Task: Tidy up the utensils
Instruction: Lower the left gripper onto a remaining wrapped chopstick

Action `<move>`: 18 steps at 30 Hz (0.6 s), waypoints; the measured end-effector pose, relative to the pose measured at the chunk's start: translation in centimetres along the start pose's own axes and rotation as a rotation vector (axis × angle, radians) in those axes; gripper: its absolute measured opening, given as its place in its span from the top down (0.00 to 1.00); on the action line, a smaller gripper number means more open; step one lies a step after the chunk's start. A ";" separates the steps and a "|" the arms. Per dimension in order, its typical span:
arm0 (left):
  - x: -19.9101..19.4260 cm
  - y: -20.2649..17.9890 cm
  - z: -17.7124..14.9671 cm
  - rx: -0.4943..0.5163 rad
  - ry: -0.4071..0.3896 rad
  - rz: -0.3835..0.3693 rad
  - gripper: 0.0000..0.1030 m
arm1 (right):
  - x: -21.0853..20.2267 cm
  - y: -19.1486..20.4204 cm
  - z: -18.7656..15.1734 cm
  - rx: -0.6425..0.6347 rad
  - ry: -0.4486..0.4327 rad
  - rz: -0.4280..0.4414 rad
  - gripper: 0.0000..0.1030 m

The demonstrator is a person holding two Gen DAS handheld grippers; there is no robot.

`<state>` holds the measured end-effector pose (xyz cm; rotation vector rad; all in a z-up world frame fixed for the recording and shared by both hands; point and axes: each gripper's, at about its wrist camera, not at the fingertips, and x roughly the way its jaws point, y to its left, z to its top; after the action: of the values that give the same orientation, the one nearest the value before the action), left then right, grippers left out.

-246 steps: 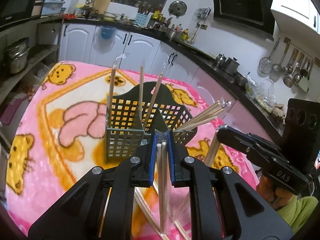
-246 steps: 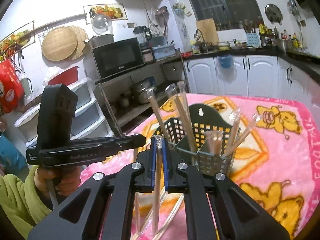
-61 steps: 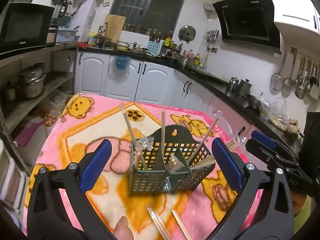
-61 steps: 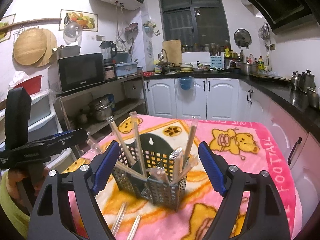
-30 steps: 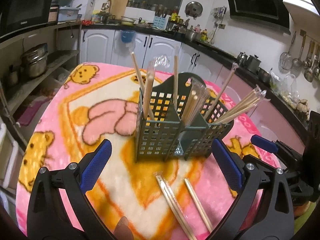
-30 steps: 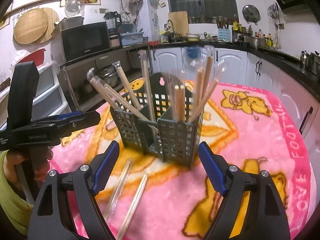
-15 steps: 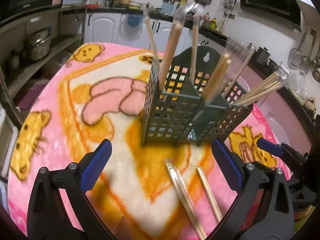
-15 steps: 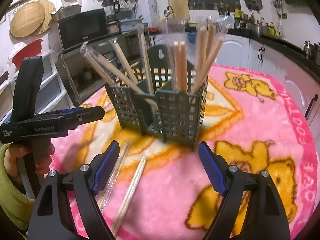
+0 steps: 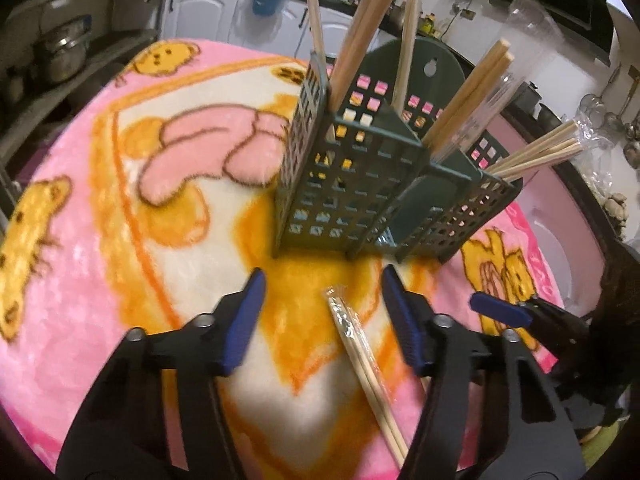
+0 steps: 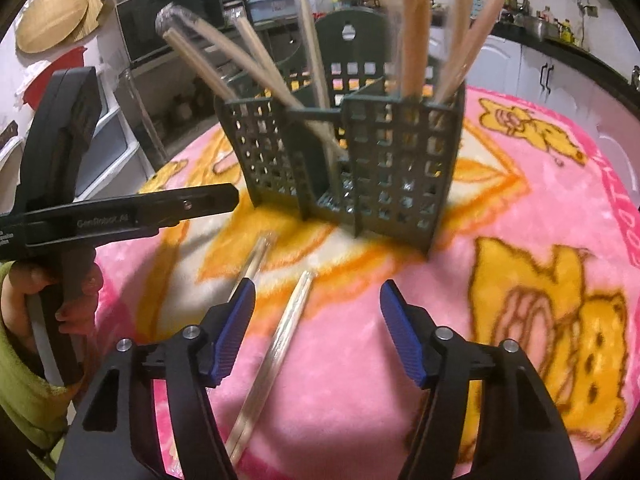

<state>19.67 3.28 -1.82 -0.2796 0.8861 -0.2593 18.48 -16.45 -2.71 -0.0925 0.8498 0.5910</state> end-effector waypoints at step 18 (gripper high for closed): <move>3.7 -0.1 -0.6 -0.019 0.111 -0.047 0.63 | 4.4 1.0 0.4 -0.033 0.086 -0.030 0.59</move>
<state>21.40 1.88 -4.80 -0.3064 0.9930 -0.3121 20.47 -13.52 -5.51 -0.1614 0.9208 0.5760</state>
